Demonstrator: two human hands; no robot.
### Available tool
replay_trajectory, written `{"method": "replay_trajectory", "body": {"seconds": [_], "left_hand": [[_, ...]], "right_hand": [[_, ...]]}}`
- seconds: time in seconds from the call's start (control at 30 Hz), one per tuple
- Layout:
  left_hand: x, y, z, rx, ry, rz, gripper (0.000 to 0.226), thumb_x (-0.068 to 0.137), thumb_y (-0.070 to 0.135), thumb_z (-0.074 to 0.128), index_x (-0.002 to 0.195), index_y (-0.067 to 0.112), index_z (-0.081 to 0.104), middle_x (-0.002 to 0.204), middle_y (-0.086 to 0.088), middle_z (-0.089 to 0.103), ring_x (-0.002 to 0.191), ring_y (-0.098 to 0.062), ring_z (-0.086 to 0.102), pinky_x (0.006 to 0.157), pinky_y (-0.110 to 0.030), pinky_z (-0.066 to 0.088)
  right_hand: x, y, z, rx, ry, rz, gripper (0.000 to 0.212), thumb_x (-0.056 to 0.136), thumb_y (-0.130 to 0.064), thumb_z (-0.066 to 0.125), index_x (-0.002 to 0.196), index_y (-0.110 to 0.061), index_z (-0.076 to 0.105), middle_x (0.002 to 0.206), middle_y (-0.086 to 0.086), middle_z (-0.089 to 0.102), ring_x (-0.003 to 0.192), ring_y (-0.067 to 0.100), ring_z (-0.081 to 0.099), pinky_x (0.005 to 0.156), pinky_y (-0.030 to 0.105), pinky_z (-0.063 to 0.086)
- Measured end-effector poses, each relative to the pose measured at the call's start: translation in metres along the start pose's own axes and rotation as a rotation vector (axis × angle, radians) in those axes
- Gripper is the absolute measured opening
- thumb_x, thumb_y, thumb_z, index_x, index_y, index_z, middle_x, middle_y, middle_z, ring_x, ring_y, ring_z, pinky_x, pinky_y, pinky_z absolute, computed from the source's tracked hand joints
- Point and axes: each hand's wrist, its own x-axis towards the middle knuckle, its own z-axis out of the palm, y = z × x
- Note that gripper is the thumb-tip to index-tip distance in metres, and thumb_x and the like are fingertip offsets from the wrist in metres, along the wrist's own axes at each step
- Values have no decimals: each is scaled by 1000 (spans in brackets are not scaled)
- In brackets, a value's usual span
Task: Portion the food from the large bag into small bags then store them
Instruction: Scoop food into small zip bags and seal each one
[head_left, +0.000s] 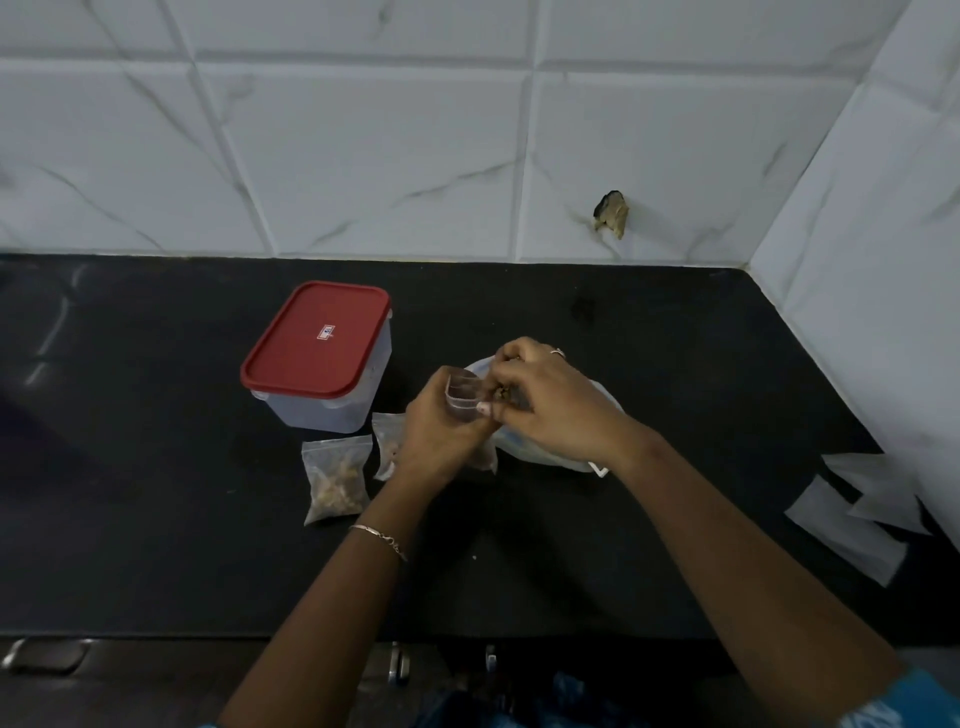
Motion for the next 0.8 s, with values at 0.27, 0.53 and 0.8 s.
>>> {"method": "replay_trajectory", "body": {"seconds": [0.27,0.53,0.8], "left_hand": [[-1,-6,-27,-247,-162,-155,58,70,1,79,117,17,51,112,-5,66,99,-15,69,73,-28,58],[-9,-18,-28,-422,-163,-191,58,69,5,74,123,4,51,106,-11,72,100,-25,70,76,-34,59],[-15,-40,-21,-354,-80,-115,29,94,22,54,120,8,55,100,-6,71,92,-20,70,70,-31,57]], "right_hand": [[9,15,-6,213,43,64,6,94,-18,59,96,-23,61,95,-8,61,86,5,58,75,25,51],[3,19,34,763,367,376,10,84,-15,73,93,-16,68,87,0,73,81,9,69,68,22,53],[-10,24,60,776,446,379,9,89,-16,68,98,-16,69,92,-7,70,84,-2,65,70,12,50]]}}
